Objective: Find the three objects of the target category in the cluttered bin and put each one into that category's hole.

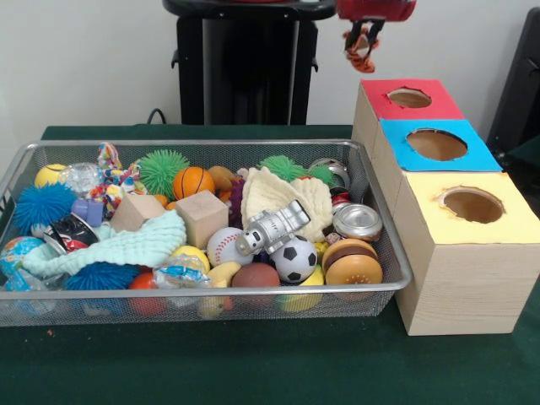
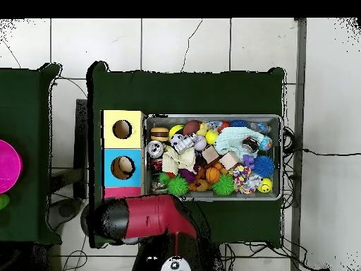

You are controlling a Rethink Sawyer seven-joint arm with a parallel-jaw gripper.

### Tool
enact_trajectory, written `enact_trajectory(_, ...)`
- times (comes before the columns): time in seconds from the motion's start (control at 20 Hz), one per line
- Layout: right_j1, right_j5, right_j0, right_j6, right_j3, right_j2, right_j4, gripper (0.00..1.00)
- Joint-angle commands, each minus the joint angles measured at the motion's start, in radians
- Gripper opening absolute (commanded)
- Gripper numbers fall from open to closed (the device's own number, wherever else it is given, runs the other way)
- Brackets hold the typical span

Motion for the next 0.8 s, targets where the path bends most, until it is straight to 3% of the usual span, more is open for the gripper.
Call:
enact_trajectory(0.05,-0.106,0.01,0.013,0.204,0.09,0.022,0.105,0.0)
enact_trajectory(0.2,-0.155,-0.039,0.036,0.24,0.162,0.033,0.199,0.0)
enact_trajectory(0.35,-0.139,-0.218,0.033,0.234,0.227,0.063,0.268,0.0)
enact_trajectory(0.55,-0.111,-0.403,0.018,0.205,0.289,0.091,0.291,0.0)
enact_trajectory(0.8,-0.077,-0.487,0.017,0.201,0.333,0.102,0.297,0.0)
